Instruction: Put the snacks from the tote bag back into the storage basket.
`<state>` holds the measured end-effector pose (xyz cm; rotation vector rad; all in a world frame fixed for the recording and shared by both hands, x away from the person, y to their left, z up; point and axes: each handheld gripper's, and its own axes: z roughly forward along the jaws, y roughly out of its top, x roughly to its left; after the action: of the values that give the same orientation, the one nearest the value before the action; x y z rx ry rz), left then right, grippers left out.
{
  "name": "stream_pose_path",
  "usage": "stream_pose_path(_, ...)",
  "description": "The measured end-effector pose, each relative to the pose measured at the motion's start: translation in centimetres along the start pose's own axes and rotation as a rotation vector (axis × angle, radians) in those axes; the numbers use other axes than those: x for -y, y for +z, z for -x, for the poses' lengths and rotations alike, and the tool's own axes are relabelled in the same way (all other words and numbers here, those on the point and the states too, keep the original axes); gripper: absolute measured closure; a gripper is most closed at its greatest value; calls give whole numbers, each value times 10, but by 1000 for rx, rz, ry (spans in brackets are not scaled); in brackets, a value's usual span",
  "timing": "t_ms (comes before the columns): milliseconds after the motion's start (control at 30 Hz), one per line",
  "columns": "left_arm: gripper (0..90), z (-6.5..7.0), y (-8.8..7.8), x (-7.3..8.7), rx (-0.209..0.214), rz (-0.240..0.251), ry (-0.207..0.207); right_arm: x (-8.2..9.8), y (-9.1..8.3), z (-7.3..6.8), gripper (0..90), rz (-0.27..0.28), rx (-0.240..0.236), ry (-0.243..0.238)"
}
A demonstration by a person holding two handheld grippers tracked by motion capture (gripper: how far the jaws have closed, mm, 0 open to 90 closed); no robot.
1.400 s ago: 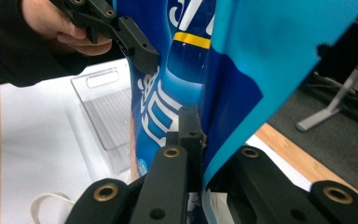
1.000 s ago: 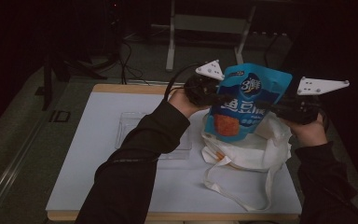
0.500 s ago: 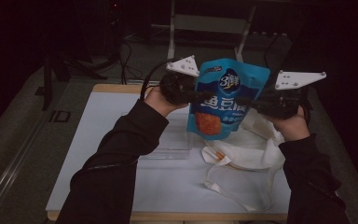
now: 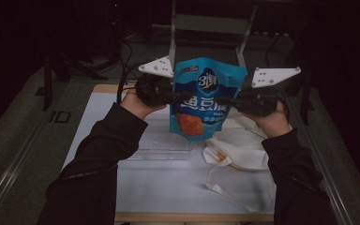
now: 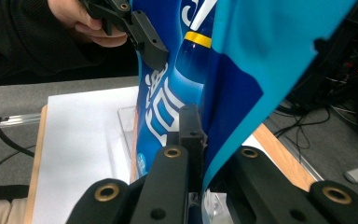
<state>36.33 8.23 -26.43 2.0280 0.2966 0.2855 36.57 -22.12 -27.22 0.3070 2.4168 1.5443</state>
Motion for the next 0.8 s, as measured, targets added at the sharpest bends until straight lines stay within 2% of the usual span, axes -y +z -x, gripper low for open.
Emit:
stream_pose_path(333, 900, -7, -28, 22, -18, -4, -18, -11, 34, -6, 883, -7, -52, -14)
stream_pose_path(567, 900, -13, -44, 41, -14, 12, -34, -15, 57, -9, 883, -9, -81, -26)
stream_pose_path(800, 900, -19, -57, 57, -37, 7, -49, -16, 80, -10, 885, -11, -113, -21)
